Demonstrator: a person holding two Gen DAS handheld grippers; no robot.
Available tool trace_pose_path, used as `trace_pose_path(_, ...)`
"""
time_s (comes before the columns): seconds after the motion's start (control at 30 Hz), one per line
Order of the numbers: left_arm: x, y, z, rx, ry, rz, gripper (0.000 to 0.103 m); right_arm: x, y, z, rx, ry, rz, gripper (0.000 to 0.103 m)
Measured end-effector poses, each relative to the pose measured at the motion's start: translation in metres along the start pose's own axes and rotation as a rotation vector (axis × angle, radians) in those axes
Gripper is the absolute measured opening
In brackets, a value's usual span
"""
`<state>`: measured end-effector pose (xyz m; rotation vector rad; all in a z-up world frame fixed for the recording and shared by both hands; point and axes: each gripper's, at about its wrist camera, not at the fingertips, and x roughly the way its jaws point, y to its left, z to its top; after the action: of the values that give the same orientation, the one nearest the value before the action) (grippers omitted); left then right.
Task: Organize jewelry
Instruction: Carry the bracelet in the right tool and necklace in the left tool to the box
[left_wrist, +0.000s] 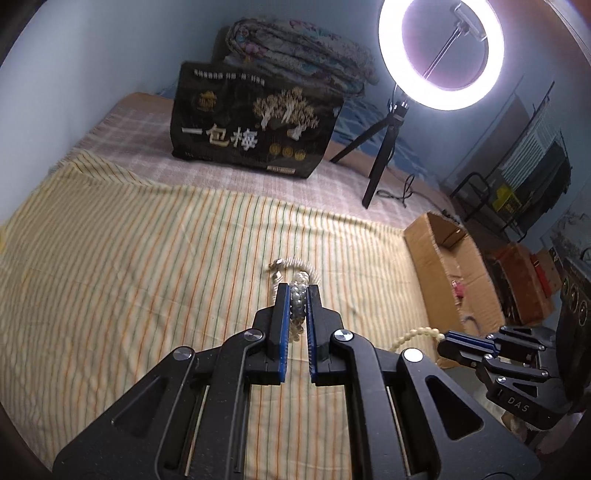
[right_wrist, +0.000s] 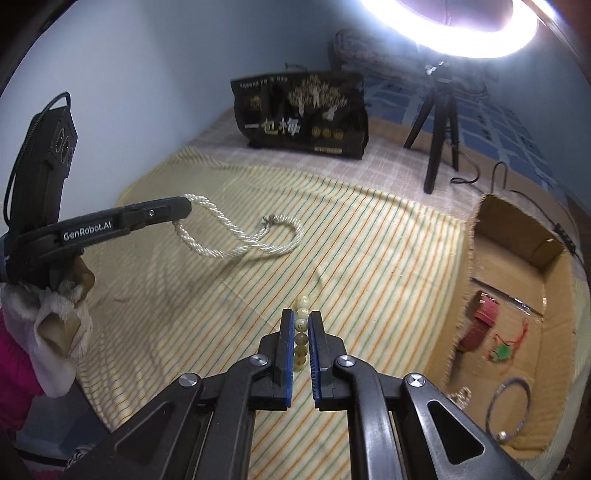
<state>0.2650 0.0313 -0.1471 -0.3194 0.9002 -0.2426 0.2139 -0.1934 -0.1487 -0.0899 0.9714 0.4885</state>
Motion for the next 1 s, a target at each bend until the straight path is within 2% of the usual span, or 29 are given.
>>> trace_pose_path(0.23, -0.04, -0.021, 0.012, 0.046, -0.064, -0.005, 0.006, -0.046, -0.009, -0.005, 0.027, -0.065, -0.02, 0.005)
trace_pose_path(0.5, -0.067, -0.058, 0.023, 0.101, -0.108, -0.04, 0.006, -0.087, -0.029, -0.016, 0.054, -0.111, -0.054, 0.005)
trace_pose_path(0.73, -0.068, -0.097, 0.032, 0.146, -0.121, -0.086, 0.006, -0.114, -0.058, -0.029, 0.092, -0.14, -0.095, 0.005)
trace_pose_path(1.0, -0.048, -0.157, 0.044, 0.206, -0.117, -0.144, 0.006, -0.128, -0.101, -0.045, 0.148, -0.147, -0.135, 0.005)
